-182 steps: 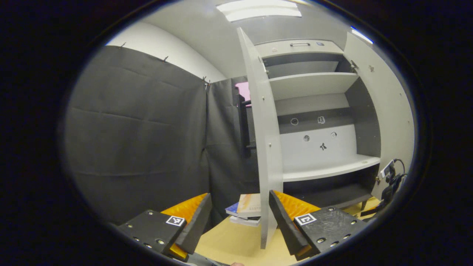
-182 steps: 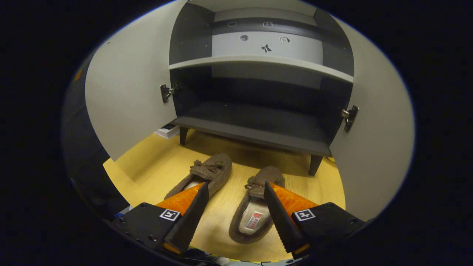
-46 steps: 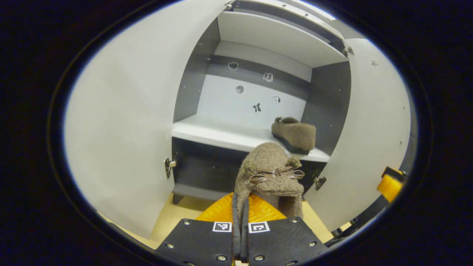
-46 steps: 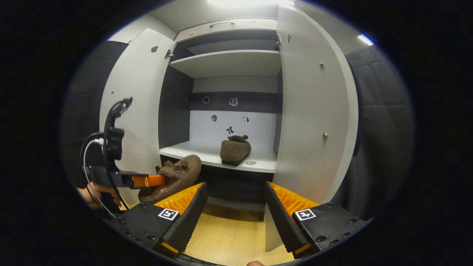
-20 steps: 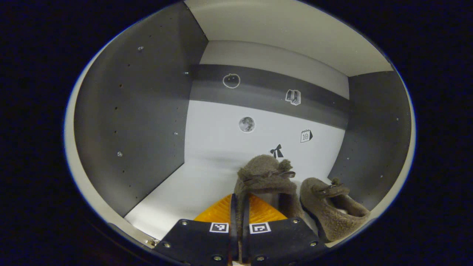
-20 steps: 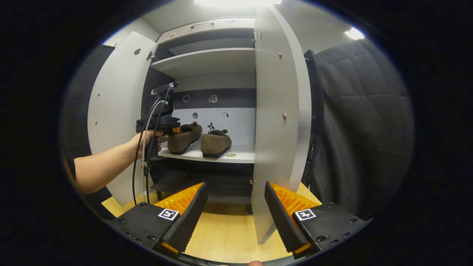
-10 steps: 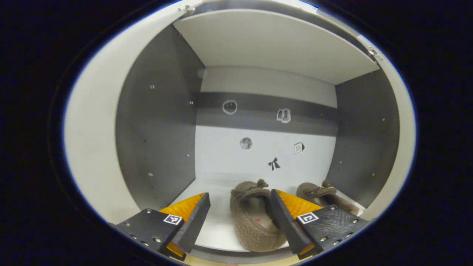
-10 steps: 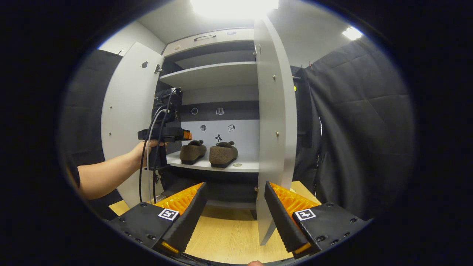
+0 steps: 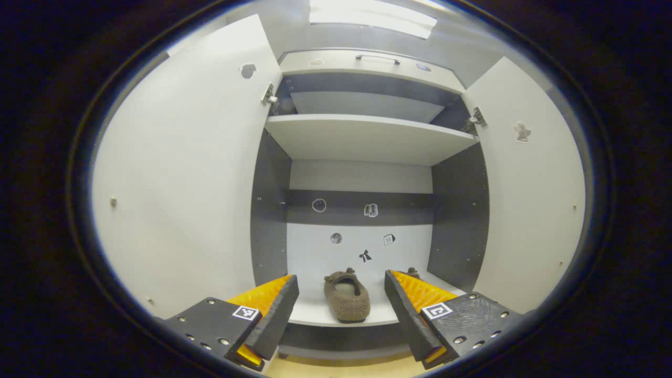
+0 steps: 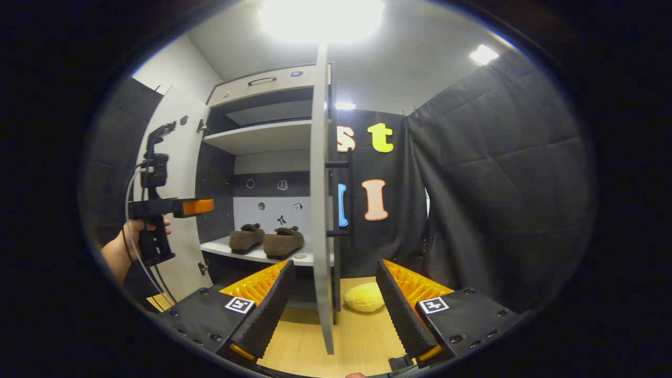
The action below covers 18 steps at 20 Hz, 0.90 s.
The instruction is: Grab one shoe with the right hand and put it into the shoe cabinet, grab the other shoe with the left hand and put it into the shoe cabinet; then close the right door with the right hand and the left door with the left hand.
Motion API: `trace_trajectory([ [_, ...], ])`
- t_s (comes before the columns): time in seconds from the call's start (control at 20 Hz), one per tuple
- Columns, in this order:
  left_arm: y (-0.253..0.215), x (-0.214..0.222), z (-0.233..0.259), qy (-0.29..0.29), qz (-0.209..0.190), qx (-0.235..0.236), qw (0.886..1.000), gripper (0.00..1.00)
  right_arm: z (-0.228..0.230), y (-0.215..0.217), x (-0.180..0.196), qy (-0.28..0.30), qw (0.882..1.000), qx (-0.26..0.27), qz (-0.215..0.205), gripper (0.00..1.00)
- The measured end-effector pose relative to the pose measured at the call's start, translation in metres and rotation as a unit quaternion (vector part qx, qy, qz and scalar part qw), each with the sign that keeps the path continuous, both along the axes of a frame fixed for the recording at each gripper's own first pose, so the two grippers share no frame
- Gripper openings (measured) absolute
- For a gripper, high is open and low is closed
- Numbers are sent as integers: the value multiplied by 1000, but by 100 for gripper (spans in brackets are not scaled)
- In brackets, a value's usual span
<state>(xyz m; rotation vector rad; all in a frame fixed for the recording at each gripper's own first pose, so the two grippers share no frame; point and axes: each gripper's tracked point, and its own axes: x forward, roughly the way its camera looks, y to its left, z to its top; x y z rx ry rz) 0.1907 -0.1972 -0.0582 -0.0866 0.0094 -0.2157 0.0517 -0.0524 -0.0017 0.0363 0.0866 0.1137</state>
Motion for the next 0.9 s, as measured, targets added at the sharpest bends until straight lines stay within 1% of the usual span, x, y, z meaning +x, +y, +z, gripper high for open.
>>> trace_trajectory([
  [0.1, 6, -29, 1, 5, 4, 3, 1000, 100, 3, -23, 12, -5, 1000, 2, -21, 98],
  [0.15, 11, -34, -3, 11, 6, -2, 1000, 100, 6, -34, 17, -10, 999, 3, -31, 98],
  [0.2, 19, -49, -5, 14, 9, -8, 1000, 100, 9, -44, 25, -12, 999, 2, -41, 98],
  [0.35, 37, -82, -14, 27, 23, -10, 999, 100, 16, -65, 45, -16, 998, 10, -68, 96],
  [0.4, 46, -93, -17, 32, 30, -6, 999, 96, 19, -69, 52, -17, 997, 16, -73, 92],
  [0.45, 56, -99, -18, 36, 36, -5, 999, 95, 22, -70, 61, -18, 997, 19, -76, 97],
  [0.5, 66, -108, -20, 37, 44, -4, 998, 100, 25, -66, 67, -18, 997, 20, -78, 98],
  [0.6, 84, -121, -15, 32, 58, -8, 998, 100, 28, -67, 79, -21, 996, 18, -81, 98],
  [0.65, 93, -126, -12, 30, 66, -7, 997, 96, 30, -66, 85, -23, 996, 16, -83, 98],
  [0.7, 103, -129, -10, 29, 72, -4, 997, 95, 33, -63, 91, -25, 996, 15, -84, 98],
  [0.75, 113, -132, -8, 27, 79, 0, 996, 95, 35, -60, 95, -27, 996, 16, -84, 98],
  [0.8, 122, -134, -7, 24, 84, 2, 996, 100, 37, -55, 98, -29, 996, 16, -85, 98],
  [0.85, 130, -134, -5, 22, 88, 3, 996, 100, 38, -49, 99, -30, 996, 15, -82, 98],
  [0.9, 139, -135, -3, 19, 93, 4, 996, 96, 38, -48, 100, -30, 995, 6, -91, 98],
])
